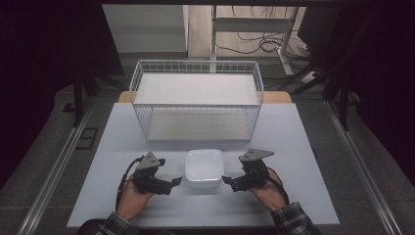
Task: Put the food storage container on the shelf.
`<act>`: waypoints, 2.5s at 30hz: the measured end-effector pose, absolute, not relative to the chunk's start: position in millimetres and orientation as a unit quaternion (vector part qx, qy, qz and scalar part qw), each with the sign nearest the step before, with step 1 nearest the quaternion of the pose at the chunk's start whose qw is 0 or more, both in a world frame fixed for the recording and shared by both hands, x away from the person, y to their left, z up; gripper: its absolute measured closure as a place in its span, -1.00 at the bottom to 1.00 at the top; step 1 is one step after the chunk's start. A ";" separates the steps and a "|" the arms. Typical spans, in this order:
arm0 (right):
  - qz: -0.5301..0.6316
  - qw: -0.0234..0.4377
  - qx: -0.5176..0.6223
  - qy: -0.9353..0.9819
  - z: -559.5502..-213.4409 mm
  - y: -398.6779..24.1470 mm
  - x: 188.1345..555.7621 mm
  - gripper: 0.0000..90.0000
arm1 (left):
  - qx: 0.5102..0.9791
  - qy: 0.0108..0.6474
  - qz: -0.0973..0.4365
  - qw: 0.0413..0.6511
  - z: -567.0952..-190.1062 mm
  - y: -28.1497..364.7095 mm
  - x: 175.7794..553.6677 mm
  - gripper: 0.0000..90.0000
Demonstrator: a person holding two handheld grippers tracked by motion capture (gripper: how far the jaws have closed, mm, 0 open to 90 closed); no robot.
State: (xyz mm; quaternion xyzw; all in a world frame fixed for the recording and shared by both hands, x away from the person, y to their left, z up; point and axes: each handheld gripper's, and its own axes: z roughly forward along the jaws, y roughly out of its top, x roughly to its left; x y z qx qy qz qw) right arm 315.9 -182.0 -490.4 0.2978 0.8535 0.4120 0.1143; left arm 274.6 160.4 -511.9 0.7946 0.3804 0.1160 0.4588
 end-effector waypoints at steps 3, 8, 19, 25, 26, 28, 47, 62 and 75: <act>0.412 0.115 0.296 0.854 -488.9 -178.9 315.5 -0.98 | 0.794 0.381 0.108 0.462 -508.8 155.0 277.5 -0.93; 0.410 0.119 0.314 0.848 -485.7 -170.4 315.7 -1.00 | 0.793 0.375 0.082 0.474 -504.2 143.7 284.8 -0.95; 0.413 0.106 0.322 0.845 -478.3 -153.5 316.8 -0.99 | 0.789 0.377 0.072 0.480 -504.8 127.6 296.9 -0.92; 0.423 0.087 0.334 0.838 -484.6 -149.5 324.1 -0.93 | 0.789 0.383 0.061 0.478 -515.1 121.1 300.4 -0.93; 0.422 0.079 0.335 0.839 -487.8 -149.0 325.1 -0.93 | 0.787 0.385 0.055 0.479 -516.0 121.5 301.2 -0.93; 0.419 0.076 0.334 0.841 -489.6 -148.6 325.4 -0.92 | 0.785 0.386 0.049 0.482 -516.9 122.4 301.4 -0.92; 0.417 0.027 0.365 0.832 -482.4 -166.0 307.1 0.12 | 0.771 0.401 0.014 0.494 -510.7 134.5 277.3 0.13; 0.438 0.090 0.386 0.807 -474.5 -168.9 295.7 0.73 | 0.739 0.438 0.065 0.507 -509.8 134.1 271.6 0.72; 0.456 0.107 0.378 0.798 -470.9 -162.7 306.8 0.72 | 0.741 0.429 0.092 0.508 -496.7 140.2 285.3 0.73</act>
